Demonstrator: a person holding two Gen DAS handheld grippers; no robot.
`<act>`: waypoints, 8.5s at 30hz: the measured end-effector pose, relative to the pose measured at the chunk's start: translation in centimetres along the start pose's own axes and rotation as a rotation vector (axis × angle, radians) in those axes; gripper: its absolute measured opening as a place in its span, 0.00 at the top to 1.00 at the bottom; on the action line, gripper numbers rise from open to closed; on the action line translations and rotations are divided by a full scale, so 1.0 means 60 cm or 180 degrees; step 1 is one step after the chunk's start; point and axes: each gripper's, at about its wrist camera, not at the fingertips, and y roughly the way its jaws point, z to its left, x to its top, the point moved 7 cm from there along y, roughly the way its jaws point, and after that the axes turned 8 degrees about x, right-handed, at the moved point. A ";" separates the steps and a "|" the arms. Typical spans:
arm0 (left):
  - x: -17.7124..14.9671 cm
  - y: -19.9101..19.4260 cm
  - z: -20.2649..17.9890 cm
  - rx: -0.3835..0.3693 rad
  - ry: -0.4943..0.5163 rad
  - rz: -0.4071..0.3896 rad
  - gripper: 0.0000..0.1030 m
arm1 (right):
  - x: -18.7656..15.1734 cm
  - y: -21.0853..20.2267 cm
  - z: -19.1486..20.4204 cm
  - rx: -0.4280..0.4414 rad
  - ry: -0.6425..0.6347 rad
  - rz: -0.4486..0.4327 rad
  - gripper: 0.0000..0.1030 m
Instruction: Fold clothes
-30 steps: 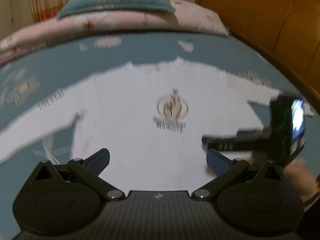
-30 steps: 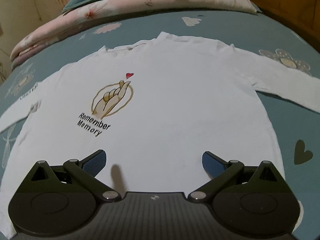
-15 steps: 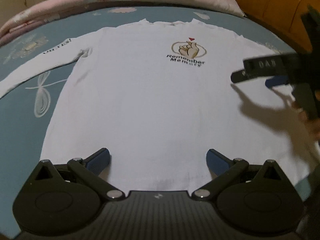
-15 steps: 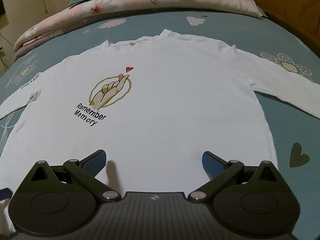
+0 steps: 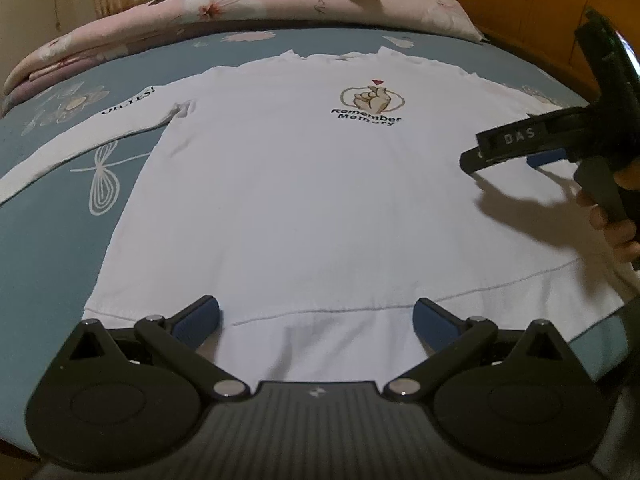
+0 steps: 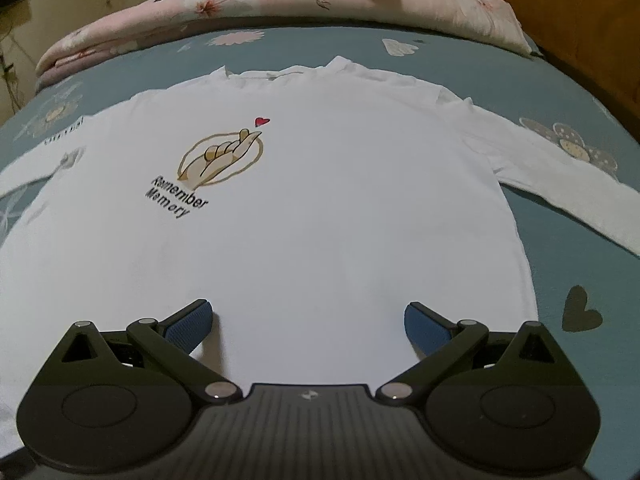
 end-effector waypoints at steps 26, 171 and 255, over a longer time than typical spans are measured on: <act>0.096 0.094 0.001 -0.0415 0.0142 -0.0174 0.01 | -0.039 -0.102 -0.015 0.0472 -0.0052 -0.0274 0.00; 0.121 0.054 0.139 -0.0624 -0.0392 -0.0075 0.01 | -0.095 -0.063 0.090 0.0044 -0.0314 -0.0328 0.00; 0.035 -0.008 0.079 -0.1252 -0.1025 0.0703 0.01 | -0.095 -0.078 0.124 0.0528 -0.0184 -0.0181 0.00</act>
